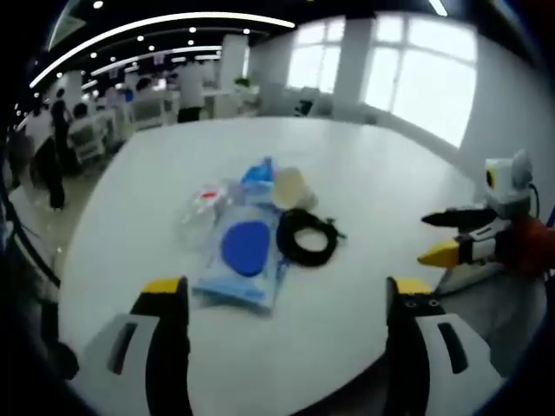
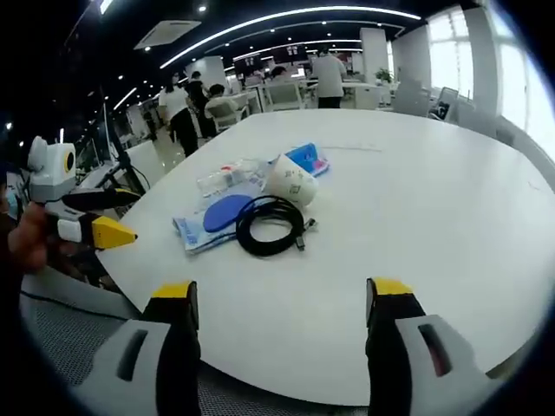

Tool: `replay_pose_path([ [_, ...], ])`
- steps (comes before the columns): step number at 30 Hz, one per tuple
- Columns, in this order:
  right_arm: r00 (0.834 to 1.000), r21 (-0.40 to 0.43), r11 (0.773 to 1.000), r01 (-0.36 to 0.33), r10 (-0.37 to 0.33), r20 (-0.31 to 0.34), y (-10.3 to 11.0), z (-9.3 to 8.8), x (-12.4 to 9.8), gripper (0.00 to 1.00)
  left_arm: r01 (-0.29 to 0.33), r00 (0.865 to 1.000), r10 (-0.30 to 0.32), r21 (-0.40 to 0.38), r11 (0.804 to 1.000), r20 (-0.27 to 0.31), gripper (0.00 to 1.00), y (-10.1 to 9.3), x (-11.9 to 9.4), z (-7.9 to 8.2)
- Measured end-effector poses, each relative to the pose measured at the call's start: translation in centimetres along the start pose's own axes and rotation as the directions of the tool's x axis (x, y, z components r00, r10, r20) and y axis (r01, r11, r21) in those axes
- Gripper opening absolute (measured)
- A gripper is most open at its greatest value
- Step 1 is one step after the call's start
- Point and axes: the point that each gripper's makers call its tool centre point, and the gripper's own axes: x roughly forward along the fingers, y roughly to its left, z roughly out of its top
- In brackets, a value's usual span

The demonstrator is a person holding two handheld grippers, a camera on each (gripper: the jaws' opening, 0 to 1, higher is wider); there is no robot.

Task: Arrange the tabletop items into an orderly group along one side of the table until the central work area is clear of visible clutter.

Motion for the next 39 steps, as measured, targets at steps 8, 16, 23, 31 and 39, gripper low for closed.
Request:
replay_pose_path([
  [8,1.0,-0.003,1.0,-0.004,0.004,-0.003,0.12,-0.03,0.07,0.79,-0.002,1.0,0.002,0.004,1.0,-0.001,0.91,0.06,0.0,-0.02],
  [16,1.0,-0.008,1.0,-0.008,0.008,-0.01,0.2,-0.16,0.16,0.79,-0.004,1.0,0.004,-0.003,1.0,0.004,0.91,0.18,0.02,0.05],
  [23,1.0,-0.002,1.0,-0.005,0.005,-0.004,0.07,-0.03,0.13,0.79,-0.001,1.0,0.001,0.002,1.0,-0.002,0.91,0.09,0.14,0.01],
  [31,1.0,-0.007,1.0,-0.002,0.002,-0.003,0.07,-0.02,0.06,0.79,-0.001,1.0,0.001,-0.003,1.0,0.005,0.91,0.09,0.04,0.15],
  [39,1.0,-0.004,1.0,-0.005,0.005,-0.004,0.17,-0.05,0.08,0.79,0.006,1.0,-0.006,0.01,1.0,-0.012,0.91,-0.15,0.17,-0.19],
])
